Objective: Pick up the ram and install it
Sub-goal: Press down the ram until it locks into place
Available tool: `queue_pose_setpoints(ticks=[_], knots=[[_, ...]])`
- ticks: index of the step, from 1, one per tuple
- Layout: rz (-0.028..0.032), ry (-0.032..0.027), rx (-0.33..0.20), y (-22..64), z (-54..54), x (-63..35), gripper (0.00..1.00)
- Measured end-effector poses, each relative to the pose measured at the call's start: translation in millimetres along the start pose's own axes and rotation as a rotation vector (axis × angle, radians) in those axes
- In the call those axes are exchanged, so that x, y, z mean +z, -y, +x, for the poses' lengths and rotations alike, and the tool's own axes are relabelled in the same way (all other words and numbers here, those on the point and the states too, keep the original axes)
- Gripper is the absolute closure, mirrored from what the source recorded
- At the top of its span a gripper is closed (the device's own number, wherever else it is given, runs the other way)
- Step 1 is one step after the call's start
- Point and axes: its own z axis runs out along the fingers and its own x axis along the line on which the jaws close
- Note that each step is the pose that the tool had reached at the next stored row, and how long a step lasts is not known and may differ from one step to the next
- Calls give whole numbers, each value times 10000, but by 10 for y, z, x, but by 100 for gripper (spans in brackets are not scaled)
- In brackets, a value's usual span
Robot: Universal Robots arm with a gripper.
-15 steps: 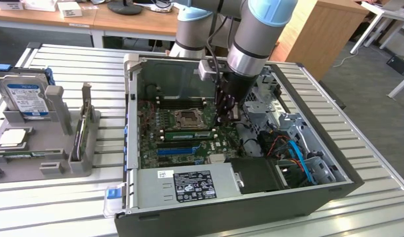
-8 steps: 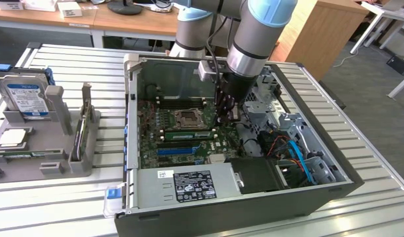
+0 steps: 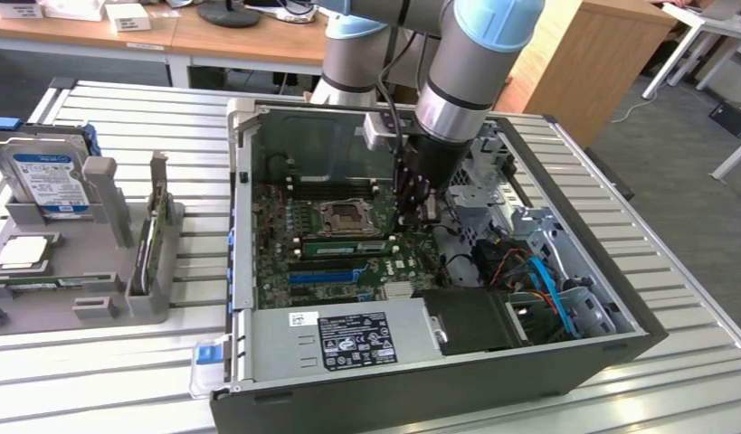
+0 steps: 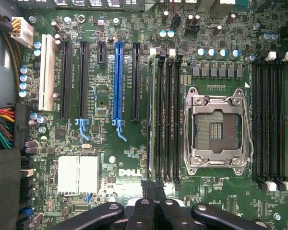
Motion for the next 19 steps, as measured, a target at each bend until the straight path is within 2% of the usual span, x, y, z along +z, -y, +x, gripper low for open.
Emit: queue_pose_setpoints(ticks=[19], knots=[[0, 1, 0, 5, 1, 95, 89]])
